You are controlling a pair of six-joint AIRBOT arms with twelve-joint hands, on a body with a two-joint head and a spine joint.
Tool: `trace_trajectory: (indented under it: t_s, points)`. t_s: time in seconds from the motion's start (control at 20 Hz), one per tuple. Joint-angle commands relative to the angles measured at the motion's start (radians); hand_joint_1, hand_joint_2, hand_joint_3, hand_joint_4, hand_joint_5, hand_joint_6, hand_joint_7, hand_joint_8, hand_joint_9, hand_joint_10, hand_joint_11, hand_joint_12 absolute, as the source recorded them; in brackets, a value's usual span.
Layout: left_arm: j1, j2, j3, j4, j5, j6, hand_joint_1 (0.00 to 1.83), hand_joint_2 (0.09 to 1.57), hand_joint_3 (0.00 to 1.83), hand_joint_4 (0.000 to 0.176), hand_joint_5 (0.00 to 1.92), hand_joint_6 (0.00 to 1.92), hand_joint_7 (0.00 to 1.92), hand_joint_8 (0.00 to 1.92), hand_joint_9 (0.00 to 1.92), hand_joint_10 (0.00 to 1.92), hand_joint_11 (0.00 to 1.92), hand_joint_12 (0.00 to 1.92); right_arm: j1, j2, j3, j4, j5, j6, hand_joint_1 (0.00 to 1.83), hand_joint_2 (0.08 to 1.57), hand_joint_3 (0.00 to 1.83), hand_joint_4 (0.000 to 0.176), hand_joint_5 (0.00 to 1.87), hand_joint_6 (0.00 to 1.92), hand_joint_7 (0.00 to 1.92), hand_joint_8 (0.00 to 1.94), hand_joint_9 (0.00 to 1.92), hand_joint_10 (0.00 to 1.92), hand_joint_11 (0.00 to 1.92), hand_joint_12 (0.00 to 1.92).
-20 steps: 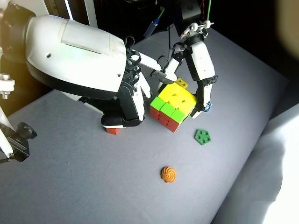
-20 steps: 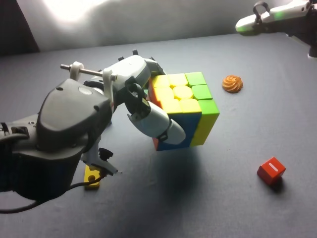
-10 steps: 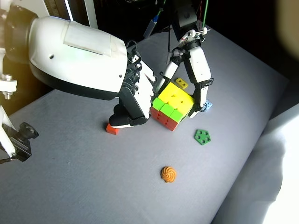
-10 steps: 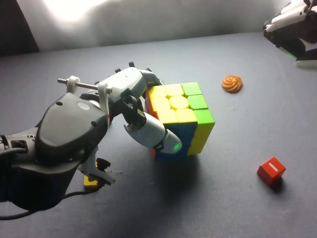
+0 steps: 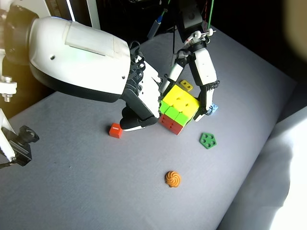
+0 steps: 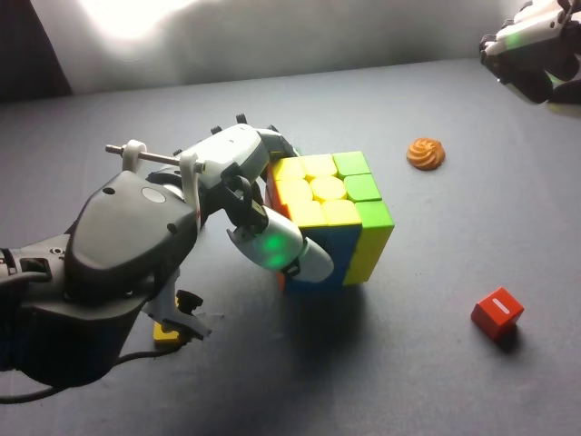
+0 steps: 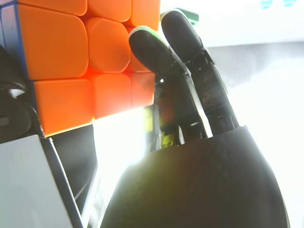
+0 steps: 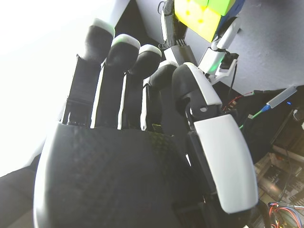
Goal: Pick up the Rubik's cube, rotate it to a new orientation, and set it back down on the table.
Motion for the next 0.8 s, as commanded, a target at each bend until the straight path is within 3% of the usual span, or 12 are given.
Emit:
trace_trajectory:
  t_s: [0.0, 0.05, 0.1, 0.15, 0.2, 0.25, 0.3, 0.55, 0.6, 0.75]
  points:
    - [-0.006, 0.002, 0.001, 0.076, -0.044, -0.021, 1.22, 1.20, 0.00, 0.000, 0.84, 1.08, 0.82, 1.36, 0.59, 1.21, 0.30, 1.50, 0.009, -0.002, 0.000, 0.033, -0.028, -0.005, 0.85, 1.46, 0.00, 0.000, 0.44, 1.80, 0.62, 1.80, 0.67, 1.92, 0.71, 1.92]
    - [-0.006, 0.002, 0.001, 0.076, -0.044, -0.022, 1.17, 1.23, 0.01, 0.000, 0.74, 1.23, 0.78, 1.42, 0.50, 1.07, 0.22, 1.45, 0.009, -0.002, 0.000, 0.033, -0.028, -0.005, 0.82, 1.47, 0.00, 0.000, 0.42, 1.83, 0.62, 1.83, 0.68, 1.92, 0.72, 1.92]
    - [-0.007, 0.002, 0.001, 0.076, -0.044, -0.022, 1.06, 1.16, 0.00, 0.000, 0.54, 0.64, 0.57, 0.69, 0.42, 0.79, 0.12, 1.30, 0.009, -0.002, 0.000, 0.033, -0.028, -0.005, 0.83, 1.47, 0.00, 0.000, 0.43, 1.82, 0.62, 1.80, 0.68, 1.92, 0.72, 1.92]
    - [-0.007, 0.002, 0.001, 0.076, -0.044, -0.022, 0.79, 1.08, 0.00, 0.000, 0.32, 0.25, 0.35, 0.22, 0.26, 0.42, 0.02, 1.09, 0.008, -0.002, 0.000, 0.033, -0.029, -0.005, 0.85, 1.46, 0.00, 0.000, 0.43, 1.81, 0.59, 1.81, 0.65, 1.92, 0.69, 1.92]
    - [-0.008, 0.003, 0.000, 0.076, -0.044, -0.022, 0.70, 1.03, 0.00, 0.000, 0.24, 0.08, 0.25, 0.06, 0.20, 0.18, 0.00, 0.80, 0.008, -0.002, 0.000, 0.033, -0.029, -0.005, 0.85, 1.46, 0.00, 0.000, 0.44, 1.80, 0.59, 1.83, 0.65, 1.92, 0.69, 1.92]
    - [-0.009, 0.003, 0.000, 0.076, -0.044, -0.022, 0.58, 0.95, 0.00, 0.000, 0.12, 0.02, 0.12, 0.02, 0.10, 0.07, 0.00, 0.51, 0.008, -0.002, 0.000, 0.033, -0.029, -0.005, 0.86, 1.45, 0.00, 0.000, 0.44, 1.80, 0.56, 1.84, 0.62, 1.92, 0.65, 1.92]
    - [-0.010, 0.003, 0.000, 0.076, -0.044, -0.022, 0.55, 0.88, 0.00, 0.000, 0.07, 0.01, 0.08, 0.01, 0.08, 0.03, 0.00, 0.35, 0.007, -0.002, 0.000, 0.033, -0.029, -0.005, 0.85, 1.45, 0.00, 0.000, 0.45, 1.78, 0.60, 1.76, 0.64, 1.91, 0.67, 1.92]
    - [-0.013, 0.004, -0.002, 0.074, -0.044, -0.022, 0.51, 0.79, 0.00, 0.000, 0.00, 0.00, 0.00, 0.00, 0.00, 0.00, 0.00, 0.09, 0.006, -0.002, 0.000, 0.033, -0.030, -0.006, 0.83, 1.46, 0.00, 0.000, 0.43, 1.82, 0.64, 1.76, 0.67, 1.92, 0.70, 1.92]
    - [-0.015, 0.005, -0.002, 0.074, -0.044, -0.022, 0.56, 0.77, 0.00, 0.000, 0.00, 0.00, 0.00, 0.00, 0.00, 0.00, 0.00, 0.03, 0.006, -0.002, 0.000, 0.033, -0.030, -0.007, 0.82, 1.47, 0.00, 0.000, 0.43, 1.82, 0.63, 1.79, 0.66, 1.92, 0.71, 1.92]
    - [-0.031, 0.020, -0.003, 0.102, -0.042, -0.014, 0.52, 0.77, 0.00, 0.000, 0.00, 0.00, 0.00, 0.00, 0.00, 0.00, 0.00, 0.01, 0.006, -0.002, 0.000, 0.033, -0.030, -0.009, 0.83, 1.47, 0.00, 0.000, 0.43, 1.83, 0.63, 1.73, 0.66, 1.92, 0.70, 1.92]
